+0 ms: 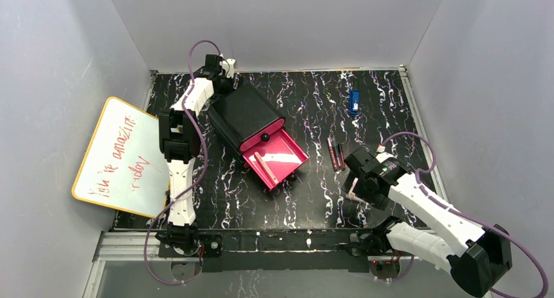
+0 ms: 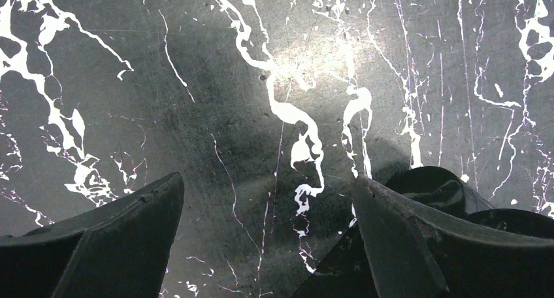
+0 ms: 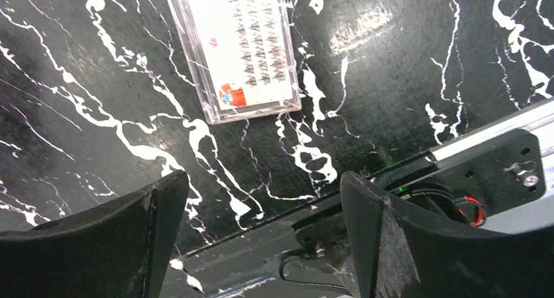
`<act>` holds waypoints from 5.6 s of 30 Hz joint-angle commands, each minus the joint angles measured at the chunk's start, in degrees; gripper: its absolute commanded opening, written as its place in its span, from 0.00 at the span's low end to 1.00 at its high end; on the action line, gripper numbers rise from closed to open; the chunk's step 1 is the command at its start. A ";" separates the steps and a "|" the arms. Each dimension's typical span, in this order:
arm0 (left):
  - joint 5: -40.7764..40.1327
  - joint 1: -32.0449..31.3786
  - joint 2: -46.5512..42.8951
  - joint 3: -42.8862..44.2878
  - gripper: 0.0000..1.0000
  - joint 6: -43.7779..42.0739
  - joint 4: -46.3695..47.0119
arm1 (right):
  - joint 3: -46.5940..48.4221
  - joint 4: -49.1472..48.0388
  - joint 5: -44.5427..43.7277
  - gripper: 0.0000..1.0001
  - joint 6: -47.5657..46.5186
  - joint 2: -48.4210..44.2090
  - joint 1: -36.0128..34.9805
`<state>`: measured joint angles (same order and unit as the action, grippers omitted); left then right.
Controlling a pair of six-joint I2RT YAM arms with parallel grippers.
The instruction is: Organize the makeup
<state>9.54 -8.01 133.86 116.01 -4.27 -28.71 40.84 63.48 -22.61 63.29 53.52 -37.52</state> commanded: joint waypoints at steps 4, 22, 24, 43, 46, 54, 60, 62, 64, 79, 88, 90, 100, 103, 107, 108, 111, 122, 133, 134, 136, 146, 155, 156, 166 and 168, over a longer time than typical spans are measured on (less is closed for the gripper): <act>2.91 -1.22 0.27 1.08 0.98 0.23 -1.71 | -1.86 -9.18 -3.16 0.98 3.71 2.97 0.14; 3.13 -1.22 1.22 1.42 0.98 0.14 -1.70 | -4.13 -23.33 7.16 0.99 -14.22 9.85 22.45; 3.06 -1.11 1.30 1.42 0.98 0.00 -1.76 | -4.96 -24.99 8.54 0.99 -15.09 10.71 23.01; 2.64 -1.13 1.75 1.37 0.98 -0.03 -1.96 | -6.95 -31.07 11.86 0.96 -20.53 18.56 23.14; 2.57 -1.12 1.89 1.33 0.98 -0.12 -1.99 | -5.86 -30.34 10.35 0.91 -20.97 19.48 23.10; 2.55 -1.13 1.88 1.33 0.98 -0.14 -1.97 | -5.16 -29.93 8.86 0.80 -21.27 20.51 23.13; 2.66 -1.13 1.75 1.35 0.98 -0.12 -2.01 | -4.39 -29.24 8.08 0.79 -21.58 20.45 23.17; 2.64 -1.13 1.71 1.24 0.98 -0.13 -1.98 | -3.99 -28.92 7.74 0.79 -21.79 20.34 23.04; 2.67 -1.13 1.63 1.24 0.98 -0.12 -2.01 | -3.57 -28.50 7.47 0.79 -21.93 20.09 23.06; 2.78 -1.13 1.58 1.42 0.98 -0.03 -2.10 | 5.96 -21.74 3.91 0.78 -22.69 17.65 18.50; 2.77 -1.11 1.58 1.46 0.98 -0.11 -2.12 | 6.58 -21.58 2.40 0.78 -21.45 19.76 14.99; 2.83 -1.13 1.58 1.42 0.98 -0.12 -2.12 | 5.71 -22.48 2.78 0.78 -21.10 20.03 14.75; 3.08 -1.13 2.12 1.59 0.98 0.02 -2.08 | 1.55 -22.30 4.16 0.78 -19.20 18.37 13.07; 3.09 -1.13 2.24 1.59 0.99 0.05 -2.07 | -0.70 -22.89 4.56 0.79 -16.75 18.56 10.49; 3.14 -1.13 2.10 1.50 0.98 0.00 -2.07 | -2.79 -24.19 5.28 0.80 -14.45 19.34 8.72; 3.12 -1.13 2.10 1.50 0.99 0.03 -2.08 | -2.93 -24.46 5.25 0.80 -14.24 19.61 8.52; 3.13 -1.13 2.10 1.43 0.98 0.04 -2.12 | -2.51 -24.62 4.74 0.81 -14.28 20.51 8.23; 3.01 -1.13 2.23 1.50 0.98 -0.03 -2.08 | -3.56 -26.77 4.38 0.82 -14.71 23.43 8.08; 2.97 -1.13 2.46 1.53 0.98 0.04 -2.07 | -5.76 -29.93 5.13 0.80 -14.68 25.63 7.60; 3.00 -1.13 2.46 1.53 0.98 0.00 -2.05 | -5.80 -30.19 5.21 0.80 -14.57 25.94 7.49; 3.00 -1.13 2.52 1.51 0.98 -0.03 -2.05 | -6.04 -30.70 5.48 0.80 -14.39 26.23 7.31; 2.94 -1.13 2.64 1.57 0.98 -0.01 -2.23 | -6.96 -33.42 6.64 0.77 -11.75 28.96 4.63; 2.87 -1.13 2.63 1.50 0.98 -0.03 -2.23 | -6.79 -34.54 6.61 0.74 -10.56 30.54 2.68; 2.86 -1.13 2.63 1.50 0.98 -0.03 -2.23 | -6.82 -34.69 6.58 0.74 -10.55 30.61 2.70; 3.00 -1.13 2.69 1.50 0.98 -0.03 -2.23 | -7.12 -35.20 6.67 0.70 -10.64 31.21 2.28; 2.94 -1.13 2.68 1.58 0.98 -0.03 -2.25 | -6.98 -34.83 6.43 0.70 -10.64 30.97 2.23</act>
<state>10.00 -8.01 135.72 116.01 -4.25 -28.34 38.63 32.38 -20.40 49.80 78.78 -34.57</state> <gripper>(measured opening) 0.983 0.747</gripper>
